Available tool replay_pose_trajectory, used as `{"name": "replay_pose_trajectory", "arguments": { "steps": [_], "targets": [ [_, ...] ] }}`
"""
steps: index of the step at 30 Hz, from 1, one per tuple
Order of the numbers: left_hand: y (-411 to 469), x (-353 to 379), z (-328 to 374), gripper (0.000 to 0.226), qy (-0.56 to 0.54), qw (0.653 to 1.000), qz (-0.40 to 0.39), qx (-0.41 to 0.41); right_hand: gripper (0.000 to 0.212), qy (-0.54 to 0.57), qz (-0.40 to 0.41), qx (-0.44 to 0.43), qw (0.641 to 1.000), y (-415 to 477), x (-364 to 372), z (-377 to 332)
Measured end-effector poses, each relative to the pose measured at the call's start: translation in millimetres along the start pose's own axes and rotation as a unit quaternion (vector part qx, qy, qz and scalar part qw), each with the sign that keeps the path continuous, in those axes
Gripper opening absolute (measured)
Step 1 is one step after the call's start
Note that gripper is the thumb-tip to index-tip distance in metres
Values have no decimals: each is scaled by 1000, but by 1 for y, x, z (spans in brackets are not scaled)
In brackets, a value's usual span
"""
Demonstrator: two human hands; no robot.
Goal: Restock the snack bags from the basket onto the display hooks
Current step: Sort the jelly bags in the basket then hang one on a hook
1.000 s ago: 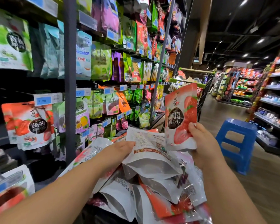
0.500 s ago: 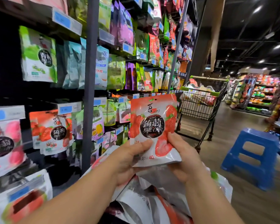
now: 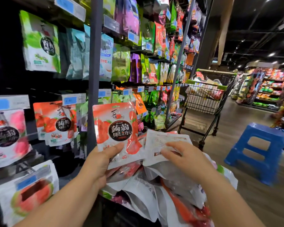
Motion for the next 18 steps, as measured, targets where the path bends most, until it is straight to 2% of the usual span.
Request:
{"name": "replay_pose_trajectory", "arguments": {
  "steps": [3, 7, 12, 18],
  "targets": [
    [0, -21, -10, 19, 18, 999, 34, -2, 72, -99, -5, -2, 995, -6, 16, -3],
    [1, -40, -20, 20, 34, 998, 56, -10, 74, -209, 40, -14, 977, -13, 25, -28],
    [0, -57, -15, 20, 48, 995, 85, -2, 77, -273, 39, 2, 961, -14, 41, -44],
    [-5, -72, -9, 18, 57, 994, 95, -4, 73, -309, 121, -39, 943, -16, 54, -48]
  ]
}}
Point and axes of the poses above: each hand's wrist, its own y-axis towards the middle knuckle, its own x-axis out of the palm, z = x × y, the point moved 4 cm from there along y, towards the middle knuckle, and after that the axes turned 2 degrees about -y, right-handed, at the moved point
